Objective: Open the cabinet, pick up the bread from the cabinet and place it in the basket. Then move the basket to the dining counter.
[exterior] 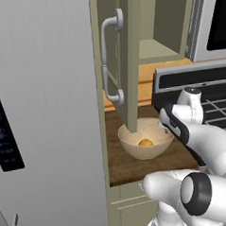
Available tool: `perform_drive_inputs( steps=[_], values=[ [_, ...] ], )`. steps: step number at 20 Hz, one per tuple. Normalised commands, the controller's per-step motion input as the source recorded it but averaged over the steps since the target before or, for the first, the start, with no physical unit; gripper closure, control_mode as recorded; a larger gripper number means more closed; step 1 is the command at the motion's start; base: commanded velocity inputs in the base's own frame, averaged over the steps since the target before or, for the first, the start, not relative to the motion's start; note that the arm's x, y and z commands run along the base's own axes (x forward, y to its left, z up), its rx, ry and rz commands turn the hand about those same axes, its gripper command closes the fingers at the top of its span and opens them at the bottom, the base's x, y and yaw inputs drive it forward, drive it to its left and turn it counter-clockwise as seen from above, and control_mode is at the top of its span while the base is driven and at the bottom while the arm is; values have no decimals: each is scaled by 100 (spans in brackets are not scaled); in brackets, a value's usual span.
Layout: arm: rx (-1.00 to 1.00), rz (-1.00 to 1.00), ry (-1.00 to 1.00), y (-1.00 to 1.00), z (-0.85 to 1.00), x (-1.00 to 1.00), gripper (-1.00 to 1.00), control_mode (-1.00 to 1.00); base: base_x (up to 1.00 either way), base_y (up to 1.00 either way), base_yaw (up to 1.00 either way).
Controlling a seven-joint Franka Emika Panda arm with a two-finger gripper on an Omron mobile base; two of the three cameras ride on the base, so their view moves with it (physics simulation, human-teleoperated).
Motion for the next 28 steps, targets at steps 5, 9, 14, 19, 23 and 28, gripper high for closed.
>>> perform_drive_inputs(
  steps=[5,9,14,19,23,28],
  values=[
    [0,0,-2,18,-3,5,-100,-100,0,0,0],
    [0,0,0,10,-23,3,-100,-100,0,0,0],
    [0,0,-1,0,-17,0,-100,-100,0,0,0],
    [0,0,-3,1,-17,0,100,-100,0,0,0],
    [0,0,0,4,-3,0,100,-100,0,0,0],
    [0,0,0,0,0,0,100,-100,0,0,0]
  ],
)
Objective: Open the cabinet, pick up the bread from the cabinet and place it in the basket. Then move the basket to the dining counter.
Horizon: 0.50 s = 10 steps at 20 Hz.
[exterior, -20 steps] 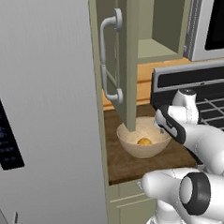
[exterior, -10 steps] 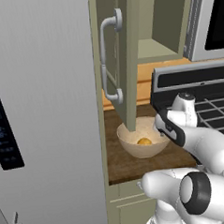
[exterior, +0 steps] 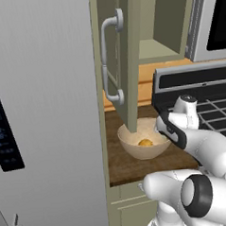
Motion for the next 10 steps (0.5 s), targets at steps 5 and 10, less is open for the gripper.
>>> perform_drive_inputs(
  steps=[5,10],
  values=[
    [2,-4,-3,-6,12,-11,100,-100,0,0,0],
    [11,-14,-7,-16,48,-12,100,-100,0,0,0]
  ],
)
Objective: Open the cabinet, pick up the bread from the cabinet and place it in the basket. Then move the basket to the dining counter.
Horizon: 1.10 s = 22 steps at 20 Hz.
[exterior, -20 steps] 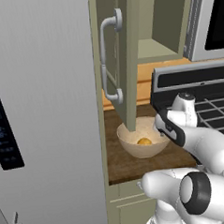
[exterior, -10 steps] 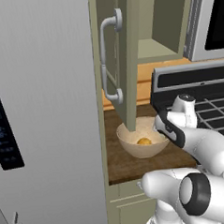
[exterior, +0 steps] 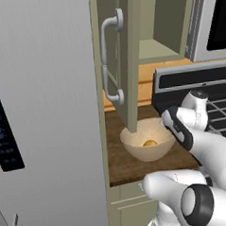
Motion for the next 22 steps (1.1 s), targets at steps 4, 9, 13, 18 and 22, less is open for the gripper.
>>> perform_drive_inputs(
  steps=[4,9,13,18,22],
  values=[
    [8,-18,-7,-4,58,-3,100,-100,0,0,0],
    [4,-23,-1,0,70,-1,100,-100,0,0,0],
    [0,-21,0,0,58,-42,100,-100,0,0,0],
    [0,-15,-8,0,54,-66,100,-100,0,0,0],
    [0,-10,-15,1,41,-74,100,-100,0,0,0]
  ],
)
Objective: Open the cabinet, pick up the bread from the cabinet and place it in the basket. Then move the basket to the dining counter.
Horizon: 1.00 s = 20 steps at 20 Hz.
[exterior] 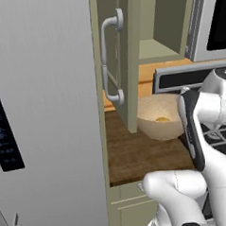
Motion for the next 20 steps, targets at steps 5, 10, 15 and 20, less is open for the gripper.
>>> perform_drive_inputs(
  steps=[5,10,15,20],
  values=[
    [0,-1,-2,30,28,-45,100,-100,0,0,0],
    [0,0,0,8,6,-18,100,-100,0,0,0],
    [0,0,0,0,0,0,100,-100,0,0,0],
    [0,0,0,0,0,0,100,100,-28,-10,0]
  ],
)
